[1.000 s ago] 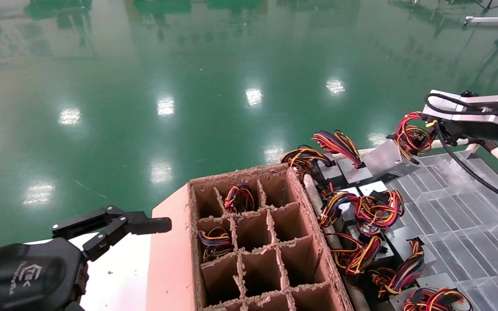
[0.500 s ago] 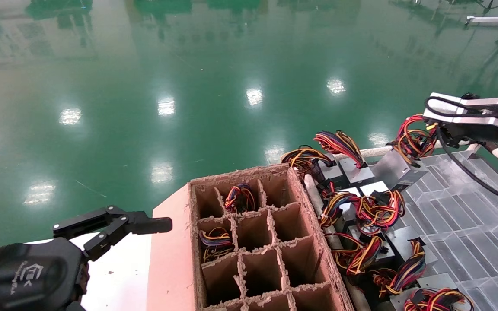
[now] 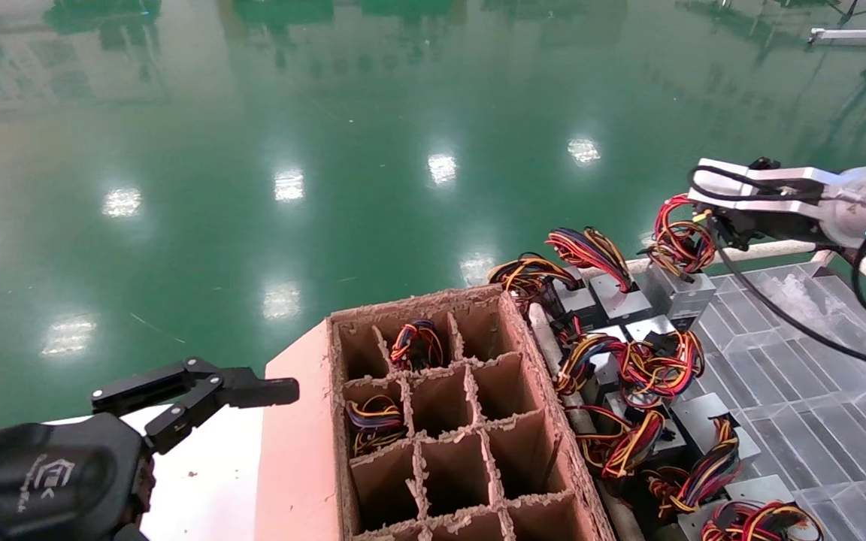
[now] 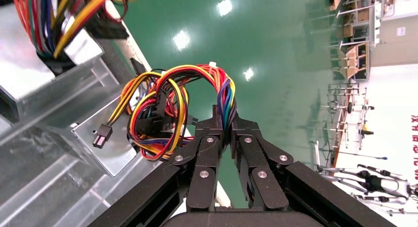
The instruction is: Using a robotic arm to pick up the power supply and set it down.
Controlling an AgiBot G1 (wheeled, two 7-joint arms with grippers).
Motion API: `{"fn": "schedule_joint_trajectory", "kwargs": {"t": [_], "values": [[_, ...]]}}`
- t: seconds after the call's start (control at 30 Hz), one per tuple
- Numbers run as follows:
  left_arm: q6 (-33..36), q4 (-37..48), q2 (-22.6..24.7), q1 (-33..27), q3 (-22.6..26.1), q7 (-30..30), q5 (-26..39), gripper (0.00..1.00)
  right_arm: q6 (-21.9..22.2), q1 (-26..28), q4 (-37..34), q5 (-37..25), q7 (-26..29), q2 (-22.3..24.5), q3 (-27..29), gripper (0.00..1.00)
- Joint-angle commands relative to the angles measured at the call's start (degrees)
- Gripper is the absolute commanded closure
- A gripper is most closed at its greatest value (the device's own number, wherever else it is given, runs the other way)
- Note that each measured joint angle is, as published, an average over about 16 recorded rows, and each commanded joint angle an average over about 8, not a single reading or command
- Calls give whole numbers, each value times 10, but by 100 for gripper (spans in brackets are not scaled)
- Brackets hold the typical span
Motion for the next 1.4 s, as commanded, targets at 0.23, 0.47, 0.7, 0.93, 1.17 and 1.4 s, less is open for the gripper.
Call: {"fn": "schedule_joint_trajectory", "kwargs": {"t": [0.23,0.47,0.7,0.93,1.17,1.4], "values": [[0,0,0,0,0,0,0,0,14,-15,-1,3,0,-13,2,30],[0,0,0,0,0,0,0,0,17,-18,0,4,0,-15,2,0],[0,0,0,0,0,0,0,0,16,-17,-1,4,0,-14,2,0],[0,0,0,0,0,0,0,0,-7,-6,-9,9,13,-8,6,0],[0,0,0,0,0,0,0,0,-126,51,-64,35,101,24,25,0],[0,1,0,0,0,0,0,0,-179,72,-90,56,145,49,43,0]]}}
